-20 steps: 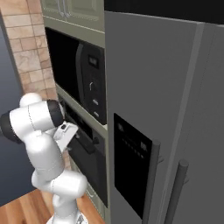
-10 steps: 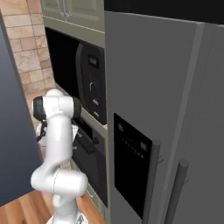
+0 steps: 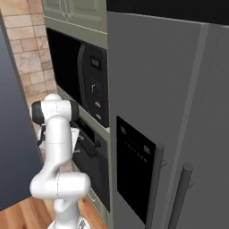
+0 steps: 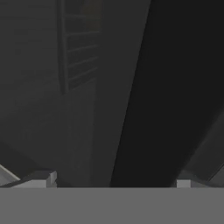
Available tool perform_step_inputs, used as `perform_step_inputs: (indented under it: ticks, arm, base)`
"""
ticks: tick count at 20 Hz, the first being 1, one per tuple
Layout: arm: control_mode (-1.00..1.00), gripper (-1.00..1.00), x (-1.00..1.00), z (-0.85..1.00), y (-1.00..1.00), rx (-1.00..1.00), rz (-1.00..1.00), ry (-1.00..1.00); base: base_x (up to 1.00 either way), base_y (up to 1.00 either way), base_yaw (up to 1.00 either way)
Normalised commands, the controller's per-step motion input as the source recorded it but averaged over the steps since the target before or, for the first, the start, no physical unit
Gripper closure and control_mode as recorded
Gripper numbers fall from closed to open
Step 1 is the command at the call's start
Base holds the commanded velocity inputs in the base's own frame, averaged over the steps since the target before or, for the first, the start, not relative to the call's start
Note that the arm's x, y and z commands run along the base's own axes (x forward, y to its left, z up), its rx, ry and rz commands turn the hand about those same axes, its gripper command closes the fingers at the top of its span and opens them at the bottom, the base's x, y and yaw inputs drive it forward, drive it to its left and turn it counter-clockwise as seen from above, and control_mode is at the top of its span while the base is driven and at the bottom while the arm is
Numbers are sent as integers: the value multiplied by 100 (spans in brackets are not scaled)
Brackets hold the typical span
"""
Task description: Take the baked cake out of the oven and place it on the plate for cooling. Then close the oven door.
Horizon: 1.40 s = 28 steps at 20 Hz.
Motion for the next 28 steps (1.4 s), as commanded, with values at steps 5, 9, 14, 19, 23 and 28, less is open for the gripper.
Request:
perform_step_inputs:
  ticks: [5,9,14,19,23,28]
  arm:
    - [-100,100,37,-9,-54,0,0,-1]
    - [-100,100,-7,-52,5,0,1,0]
    - [-100,100,-84,-60,93,4,1,13]
    - [-100,100,-100,-48,100,23,8,34]
    - [-100,100,-100,-66,100,31,9,33]
    - [-100,-100,-97,-82,91,21,8,25]
  base:
    - [0,0,0]
    - [0,0,0]
    - [0,0,0]
    - [0,0,0]
    - [0,0,0]
    - [0,0,0]
